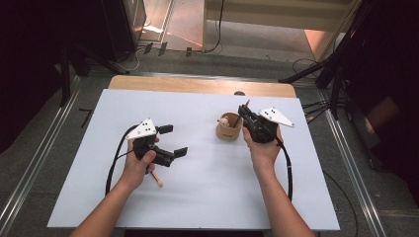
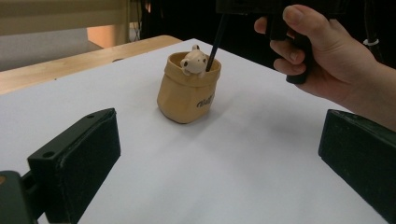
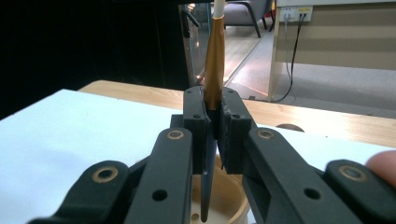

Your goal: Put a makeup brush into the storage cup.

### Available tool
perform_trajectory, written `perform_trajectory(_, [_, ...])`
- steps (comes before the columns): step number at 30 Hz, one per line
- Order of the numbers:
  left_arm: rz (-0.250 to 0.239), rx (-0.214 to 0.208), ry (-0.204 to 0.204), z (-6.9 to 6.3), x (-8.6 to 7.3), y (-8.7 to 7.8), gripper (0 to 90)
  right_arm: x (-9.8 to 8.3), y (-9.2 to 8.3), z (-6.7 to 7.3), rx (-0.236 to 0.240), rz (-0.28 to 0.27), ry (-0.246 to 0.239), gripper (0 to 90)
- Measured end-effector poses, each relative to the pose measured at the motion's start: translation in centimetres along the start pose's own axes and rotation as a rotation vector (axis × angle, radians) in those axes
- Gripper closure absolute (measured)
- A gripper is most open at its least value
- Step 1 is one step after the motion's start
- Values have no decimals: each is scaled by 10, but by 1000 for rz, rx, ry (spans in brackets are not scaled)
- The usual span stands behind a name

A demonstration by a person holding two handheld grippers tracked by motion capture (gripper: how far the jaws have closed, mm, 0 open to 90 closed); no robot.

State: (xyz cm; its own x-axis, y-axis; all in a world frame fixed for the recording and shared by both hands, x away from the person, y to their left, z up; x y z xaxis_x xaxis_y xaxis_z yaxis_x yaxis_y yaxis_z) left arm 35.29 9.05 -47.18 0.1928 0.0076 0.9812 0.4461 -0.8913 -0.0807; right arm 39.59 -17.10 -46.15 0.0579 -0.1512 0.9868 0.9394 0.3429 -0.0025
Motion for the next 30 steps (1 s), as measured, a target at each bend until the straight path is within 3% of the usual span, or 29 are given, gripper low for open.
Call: perform_trajectory(30, [0, 0, 3, 0, 0, 0, 0, -33, 9, -2, -9, 91, -20, 843])
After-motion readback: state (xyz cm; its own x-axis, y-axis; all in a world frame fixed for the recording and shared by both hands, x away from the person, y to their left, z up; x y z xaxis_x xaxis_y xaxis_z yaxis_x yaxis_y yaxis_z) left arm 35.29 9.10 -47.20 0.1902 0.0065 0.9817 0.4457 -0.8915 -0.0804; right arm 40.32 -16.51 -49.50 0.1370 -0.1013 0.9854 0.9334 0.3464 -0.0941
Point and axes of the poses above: each handheld gripper's, and its own axes: y roughly forward along the jaws, x roughly out of its top, z roughly to its left, the point moved 7 cm from there along y, roughly forward along the jaws, and after that the axes turned 15 degrees about -z, right-handed, at the moved point
